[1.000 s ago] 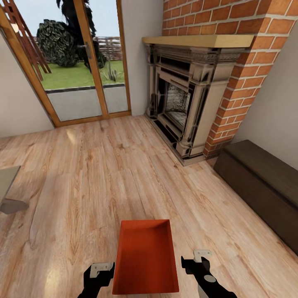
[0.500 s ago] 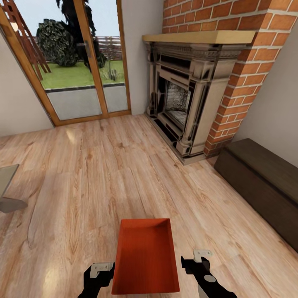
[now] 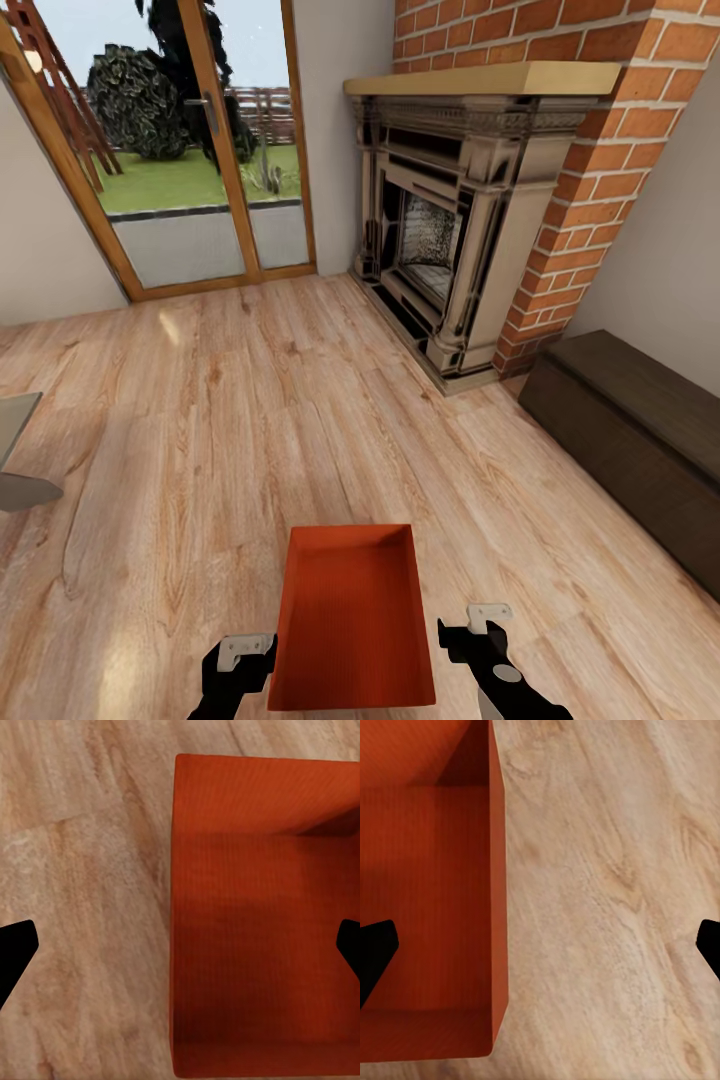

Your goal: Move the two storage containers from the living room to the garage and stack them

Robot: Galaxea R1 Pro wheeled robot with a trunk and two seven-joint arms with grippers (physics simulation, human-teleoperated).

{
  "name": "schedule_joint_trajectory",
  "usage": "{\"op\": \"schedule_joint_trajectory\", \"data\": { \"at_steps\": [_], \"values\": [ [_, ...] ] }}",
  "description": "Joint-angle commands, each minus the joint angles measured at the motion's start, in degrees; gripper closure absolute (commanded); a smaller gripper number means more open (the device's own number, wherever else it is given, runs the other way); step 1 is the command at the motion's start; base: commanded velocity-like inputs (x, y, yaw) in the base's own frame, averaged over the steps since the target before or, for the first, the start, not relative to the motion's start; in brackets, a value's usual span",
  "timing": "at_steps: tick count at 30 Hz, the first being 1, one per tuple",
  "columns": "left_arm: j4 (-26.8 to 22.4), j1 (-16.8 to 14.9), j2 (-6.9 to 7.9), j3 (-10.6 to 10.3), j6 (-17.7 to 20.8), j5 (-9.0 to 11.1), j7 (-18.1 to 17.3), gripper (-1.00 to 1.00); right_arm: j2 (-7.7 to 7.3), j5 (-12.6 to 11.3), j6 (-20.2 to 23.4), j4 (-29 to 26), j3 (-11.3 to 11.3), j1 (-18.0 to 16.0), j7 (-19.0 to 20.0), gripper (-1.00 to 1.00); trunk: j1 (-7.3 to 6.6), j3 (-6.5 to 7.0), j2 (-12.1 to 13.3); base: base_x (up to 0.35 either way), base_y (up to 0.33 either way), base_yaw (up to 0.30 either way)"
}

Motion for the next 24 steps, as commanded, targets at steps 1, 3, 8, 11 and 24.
{"op": "schedule_joint_trajectory", "data": {
  "at_steps": [1, 3, 8, 11, 24],
  "values": [
    [0.04, -0.03, -0.03, 0.17, -0.17, 0.0, -0.08, -1.0, 0.01, 0.06, -0.15, 0.07, 0.15, -0.03, -0.3, -1.0, 0.22, -0.22, -0.43, 0.0, 0.0, 0.0],
    [0.04, -0.03, -0.03, 0.17, -0.16, 0.01, -0.08, -1.0, 0.01, 0.06, -0.15, 0.08, 0.15, -0.03, -0.3, -1.0, 0.66, -0.58, -1.24, 0.0, 0.0, 0.0],
    [0.04, -0.03, -0.03, 0.18, -0.16, 0.02, -0.08, -1.0, 0.01, 0.06, -0.15, 0.11, 0.15, -0.03, -0.3, -1.0, 1.32, -1.12, -2.44, 0.0, 0.0, 0.0],
    [0.04, -0.03, -0.03, 0.21, -0.16, 0.02, -0.08, -1.0, 0.01, 0.06, -0.15, 0.11, 0.15, -0.03, -0.29, -1.0, 1.32, -1.12, -2.44, 0.0, 0.0, 0.0],
    [0.12, -0.03, -0.03, 0.22, -0.17, 0.02, -0.08, -1.0, 0.09, 0.06, -0.15, 0.2, 0.23, -0.03, -0.28, -1.0, 3.08, -2.56, -5.65, 0.0, 0.0, 0.0]
  ]
}}
